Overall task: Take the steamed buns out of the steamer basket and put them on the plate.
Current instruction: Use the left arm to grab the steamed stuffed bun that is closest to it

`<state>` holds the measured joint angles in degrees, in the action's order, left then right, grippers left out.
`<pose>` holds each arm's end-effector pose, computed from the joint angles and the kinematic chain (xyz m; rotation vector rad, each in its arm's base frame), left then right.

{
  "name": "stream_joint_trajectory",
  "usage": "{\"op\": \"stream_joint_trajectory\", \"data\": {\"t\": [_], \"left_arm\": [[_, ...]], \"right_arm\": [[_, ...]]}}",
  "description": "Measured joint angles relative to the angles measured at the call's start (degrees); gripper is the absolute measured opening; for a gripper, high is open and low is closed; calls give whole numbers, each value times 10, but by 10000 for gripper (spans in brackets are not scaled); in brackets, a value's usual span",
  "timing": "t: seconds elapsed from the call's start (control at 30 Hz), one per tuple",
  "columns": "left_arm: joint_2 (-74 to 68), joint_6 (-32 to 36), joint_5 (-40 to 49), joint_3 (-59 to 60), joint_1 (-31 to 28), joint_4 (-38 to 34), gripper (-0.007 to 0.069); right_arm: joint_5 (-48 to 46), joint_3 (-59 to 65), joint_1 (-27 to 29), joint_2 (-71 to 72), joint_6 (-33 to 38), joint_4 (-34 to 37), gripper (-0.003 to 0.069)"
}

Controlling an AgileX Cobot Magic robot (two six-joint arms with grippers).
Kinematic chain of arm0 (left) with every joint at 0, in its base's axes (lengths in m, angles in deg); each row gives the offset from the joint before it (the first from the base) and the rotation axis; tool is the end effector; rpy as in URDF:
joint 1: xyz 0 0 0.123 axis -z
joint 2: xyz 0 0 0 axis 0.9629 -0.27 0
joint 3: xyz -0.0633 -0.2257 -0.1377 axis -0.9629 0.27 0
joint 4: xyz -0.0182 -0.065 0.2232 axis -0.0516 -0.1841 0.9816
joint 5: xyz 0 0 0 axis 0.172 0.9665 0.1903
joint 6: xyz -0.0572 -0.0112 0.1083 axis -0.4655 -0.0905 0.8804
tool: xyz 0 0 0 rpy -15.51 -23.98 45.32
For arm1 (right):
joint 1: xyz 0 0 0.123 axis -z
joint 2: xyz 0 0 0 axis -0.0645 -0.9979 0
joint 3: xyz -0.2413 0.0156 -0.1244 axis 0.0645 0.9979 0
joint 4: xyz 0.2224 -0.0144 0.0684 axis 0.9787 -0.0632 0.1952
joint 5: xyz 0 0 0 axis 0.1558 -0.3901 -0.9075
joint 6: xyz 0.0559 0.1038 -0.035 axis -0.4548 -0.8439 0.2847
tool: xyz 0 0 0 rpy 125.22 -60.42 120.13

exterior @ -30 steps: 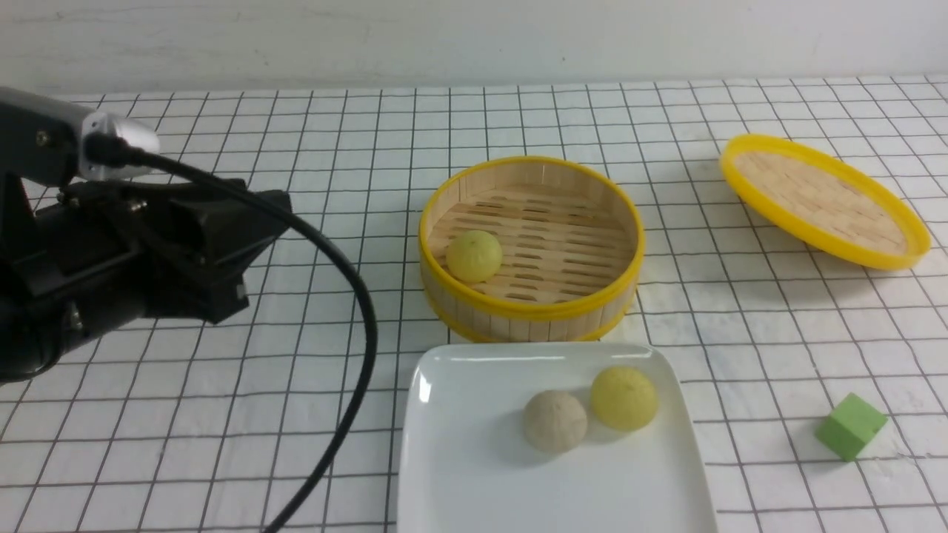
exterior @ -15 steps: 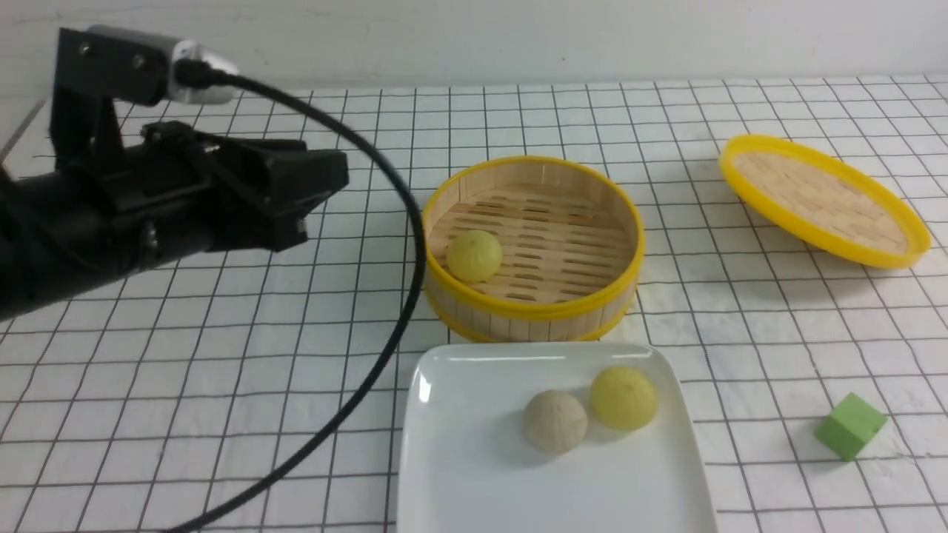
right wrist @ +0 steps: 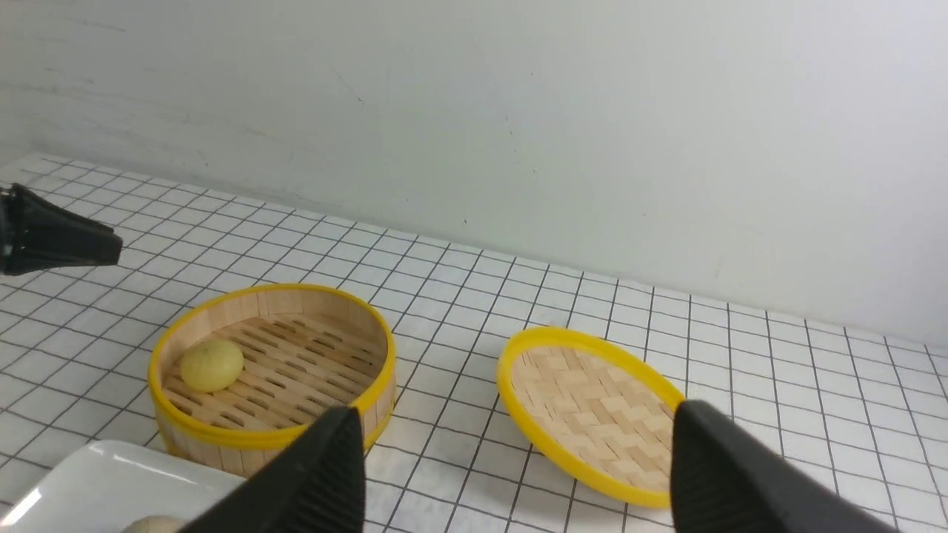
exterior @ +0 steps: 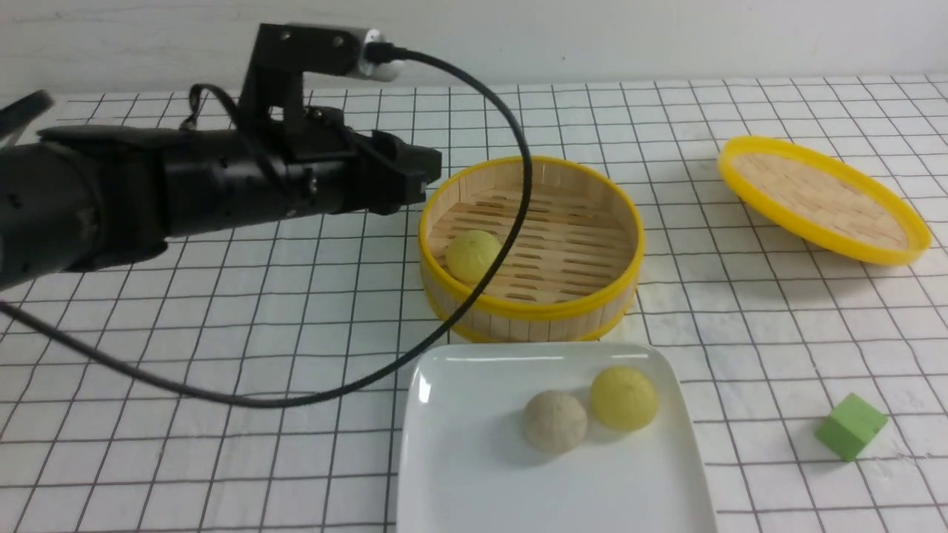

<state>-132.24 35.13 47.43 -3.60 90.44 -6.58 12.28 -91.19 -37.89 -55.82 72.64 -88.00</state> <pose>0.3458 -0.1484 0.2505 0.5044 1.9945 -0.5864 0.0362 -0.0191 0.4179 -0.2946 1.7121 0.1817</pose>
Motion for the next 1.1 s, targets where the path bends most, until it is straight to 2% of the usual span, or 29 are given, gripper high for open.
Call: {"op": "stream_joint_trajectory", "data": {"t": [0.33,0.73,1.1], "left_arm": [[-77,-80,14,-55,1,68,342],[-162,-81,59,-58,1,78,342],[-180,-32,78,-65,2,58,342]], "right_arm": [[-32,0,0,0,0,-1,537],[-37,0,0,0,0,-2,537],[-37,0,0,0,0,-2,537]]}}
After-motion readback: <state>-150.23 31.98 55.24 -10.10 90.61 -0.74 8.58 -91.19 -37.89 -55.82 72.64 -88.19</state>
